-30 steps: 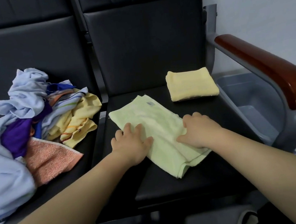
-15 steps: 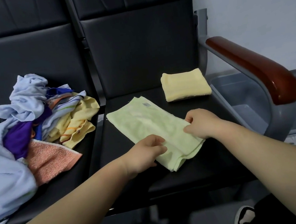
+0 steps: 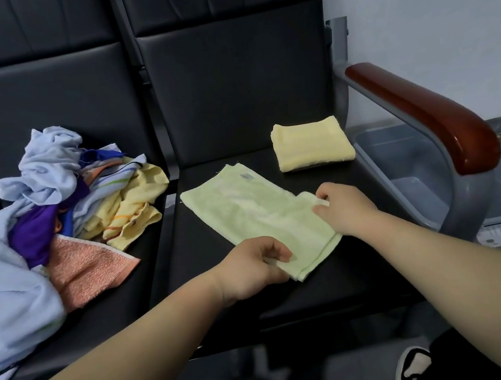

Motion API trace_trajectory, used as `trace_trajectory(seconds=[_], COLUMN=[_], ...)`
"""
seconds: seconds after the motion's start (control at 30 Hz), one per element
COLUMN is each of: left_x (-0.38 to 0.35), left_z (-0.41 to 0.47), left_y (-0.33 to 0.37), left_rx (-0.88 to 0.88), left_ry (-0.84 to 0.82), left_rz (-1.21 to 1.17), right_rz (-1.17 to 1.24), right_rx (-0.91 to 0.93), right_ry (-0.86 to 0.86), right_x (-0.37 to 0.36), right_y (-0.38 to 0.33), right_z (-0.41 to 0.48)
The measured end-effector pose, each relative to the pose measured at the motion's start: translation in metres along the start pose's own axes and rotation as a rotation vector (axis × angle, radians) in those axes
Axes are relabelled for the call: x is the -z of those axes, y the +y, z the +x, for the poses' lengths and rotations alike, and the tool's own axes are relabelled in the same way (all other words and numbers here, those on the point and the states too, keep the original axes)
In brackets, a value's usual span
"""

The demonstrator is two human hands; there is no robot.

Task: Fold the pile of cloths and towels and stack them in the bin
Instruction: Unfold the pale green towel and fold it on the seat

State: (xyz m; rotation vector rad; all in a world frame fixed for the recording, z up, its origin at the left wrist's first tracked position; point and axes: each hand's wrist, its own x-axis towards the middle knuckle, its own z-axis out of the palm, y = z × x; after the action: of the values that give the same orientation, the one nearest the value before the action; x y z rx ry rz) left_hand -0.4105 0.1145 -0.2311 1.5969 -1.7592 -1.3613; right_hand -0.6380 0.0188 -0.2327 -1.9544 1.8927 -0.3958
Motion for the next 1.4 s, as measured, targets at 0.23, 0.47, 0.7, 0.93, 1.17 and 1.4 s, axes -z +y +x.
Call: trace_trajectory(seconds=[0.23, 0.47, 0.7, 0.93, 1.17, 1.4], left_x=[-0.005, 0.043, 0.093, 0.113, 0.124, 0.129], left_z=[-0.002, -0.010, -0.037, -0.057, -0.061, -0.037], left_y=[0.000, 0.010, 0.021, 0.023, 0.016, 0.008], left_rx=[-0.060, -0.103, -0.047, 0.103, 0.242, 0.297], left_ry=[0.097, 0.270, 0.359, 0.383, 0.265, 0.364], left_rz=[0.242, -0.051, -0.327, -0.529, -0.438, -0.382], right_rz=[-0.251, 0.344, 1.019, 0.669, 0.482, 0.731], right_rx=[-0.157, -0.165, -0.115, 0.178, 0.209, -0.011], right_ry=[-0.172, -0.239, -0.476, -0.409, -0.312, -0.458], right_x=[0.002, 0.021, 0.053, 0.059, 0.053, 0.033], right_y=[-0.006, -0.019, -0.037, -0.048, -0.058, -0.064], right_z=[0.001, -0.021, -0.041, -0.056, -0.056, -0.036])
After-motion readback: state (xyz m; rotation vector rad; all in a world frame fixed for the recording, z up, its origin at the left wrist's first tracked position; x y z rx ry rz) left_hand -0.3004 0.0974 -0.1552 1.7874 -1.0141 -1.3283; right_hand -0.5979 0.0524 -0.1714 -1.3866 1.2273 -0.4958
